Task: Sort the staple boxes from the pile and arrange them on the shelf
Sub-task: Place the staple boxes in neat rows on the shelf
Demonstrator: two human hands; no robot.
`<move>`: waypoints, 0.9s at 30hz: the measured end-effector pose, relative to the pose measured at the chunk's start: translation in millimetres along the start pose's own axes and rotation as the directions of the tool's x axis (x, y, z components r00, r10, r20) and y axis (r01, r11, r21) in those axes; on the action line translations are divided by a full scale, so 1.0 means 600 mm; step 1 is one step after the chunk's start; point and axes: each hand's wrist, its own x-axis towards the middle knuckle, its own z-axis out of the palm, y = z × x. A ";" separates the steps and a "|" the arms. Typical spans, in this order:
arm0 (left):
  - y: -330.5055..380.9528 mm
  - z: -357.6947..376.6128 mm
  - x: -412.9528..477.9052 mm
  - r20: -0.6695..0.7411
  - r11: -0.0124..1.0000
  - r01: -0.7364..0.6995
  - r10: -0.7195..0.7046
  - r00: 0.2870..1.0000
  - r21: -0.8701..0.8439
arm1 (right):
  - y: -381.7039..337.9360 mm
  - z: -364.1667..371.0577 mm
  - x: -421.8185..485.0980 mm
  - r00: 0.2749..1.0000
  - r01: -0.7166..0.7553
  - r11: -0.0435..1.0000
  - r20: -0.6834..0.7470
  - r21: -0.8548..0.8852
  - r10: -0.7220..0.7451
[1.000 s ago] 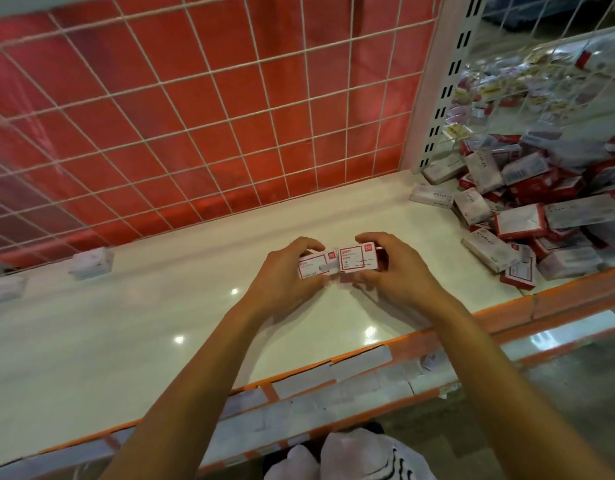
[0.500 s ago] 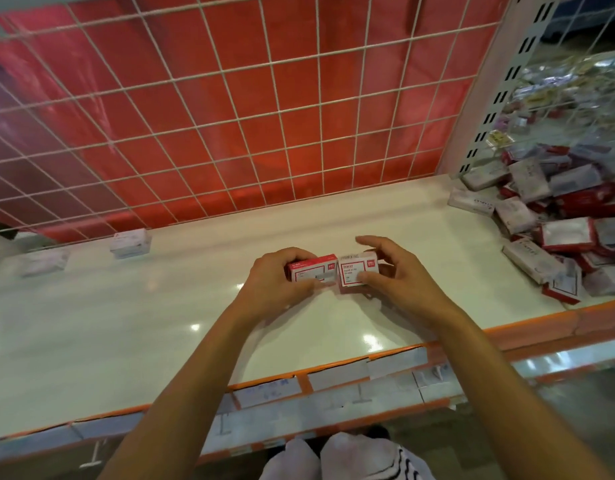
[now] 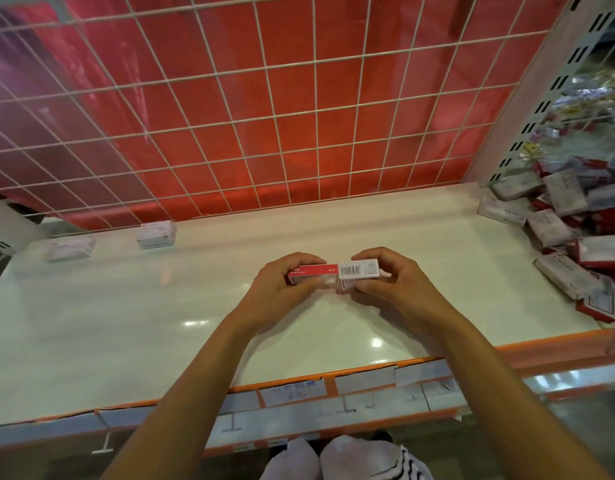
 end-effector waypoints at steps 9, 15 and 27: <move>-0.013 -0.015 -0.005 -0.045 0.984 0.129 -0.135 0.990 -0.120 | -0.007 0.018 0.006 0.999 -0.052 0.996 -0.018 -0.071 0.051; -0.018 -0.024 -0.004 -0.056 0.982 0.134 -0.143 0.988 -0.132 | -0.009 0.023 0.009 1.000 -0.023 0.984 0.003 -0.175 0.024; -0.016 -0.028 -0.003 -0.001 0.982 0.102 -0.103 0.995 -0.160 | -0.012 0.028 0.010 0.999 -0.006 0.996 0.039 -0.091 0.009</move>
